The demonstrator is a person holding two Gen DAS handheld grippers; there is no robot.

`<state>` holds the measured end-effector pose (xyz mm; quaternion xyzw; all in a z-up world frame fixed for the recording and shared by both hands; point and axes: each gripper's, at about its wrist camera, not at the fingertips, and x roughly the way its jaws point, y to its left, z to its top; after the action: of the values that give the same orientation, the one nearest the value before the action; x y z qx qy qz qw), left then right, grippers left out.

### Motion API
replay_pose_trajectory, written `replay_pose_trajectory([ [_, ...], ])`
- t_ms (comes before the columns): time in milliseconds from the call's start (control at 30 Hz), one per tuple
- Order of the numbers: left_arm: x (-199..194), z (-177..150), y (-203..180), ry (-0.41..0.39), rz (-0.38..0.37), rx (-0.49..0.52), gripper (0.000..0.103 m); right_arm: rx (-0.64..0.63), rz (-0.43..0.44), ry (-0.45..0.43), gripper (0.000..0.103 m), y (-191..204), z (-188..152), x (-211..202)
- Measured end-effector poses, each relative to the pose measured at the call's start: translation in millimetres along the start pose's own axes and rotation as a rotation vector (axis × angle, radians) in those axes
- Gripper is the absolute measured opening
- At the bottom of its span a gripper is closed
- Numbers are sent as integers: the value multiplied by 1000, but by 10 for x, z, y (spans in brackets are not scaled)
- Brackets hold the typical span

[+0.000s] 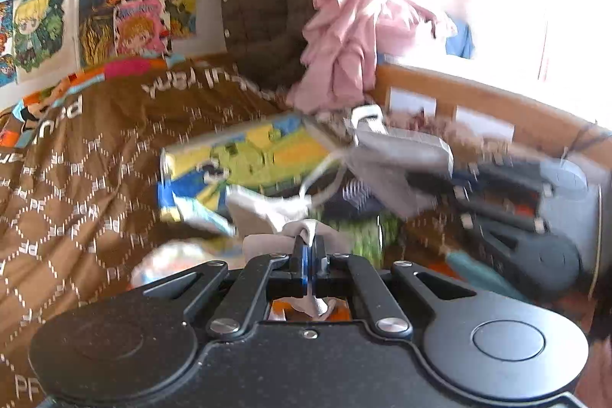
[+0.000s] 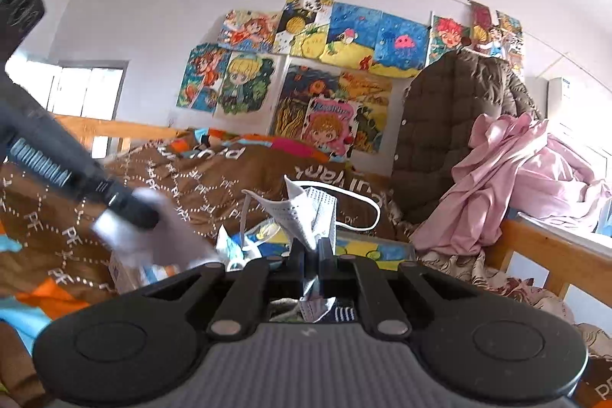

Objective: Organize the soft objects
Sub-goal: 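Carry both white items into the grey tray and open both tools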

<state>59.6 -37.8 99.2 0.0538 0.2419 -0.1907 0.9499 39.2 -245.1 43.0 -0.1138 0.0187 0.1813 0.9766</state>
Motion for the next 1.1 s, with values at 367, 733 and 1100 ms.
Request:
replay_pose_trajectory([
  [367, 440, 872, 471, -68, 14, -108, 0, 105, 18, 24, 7, -152, 475, 528],
  [733, 1582, 1052, 1325, -52, 69, -140, 1, 157, 50, 173, 7, -371, 354, 2281],
  [1100, 2611, 735, 1748, 47, 50, -235, 1, 283, 107, 430, 8, -492, -122, 3190],
])
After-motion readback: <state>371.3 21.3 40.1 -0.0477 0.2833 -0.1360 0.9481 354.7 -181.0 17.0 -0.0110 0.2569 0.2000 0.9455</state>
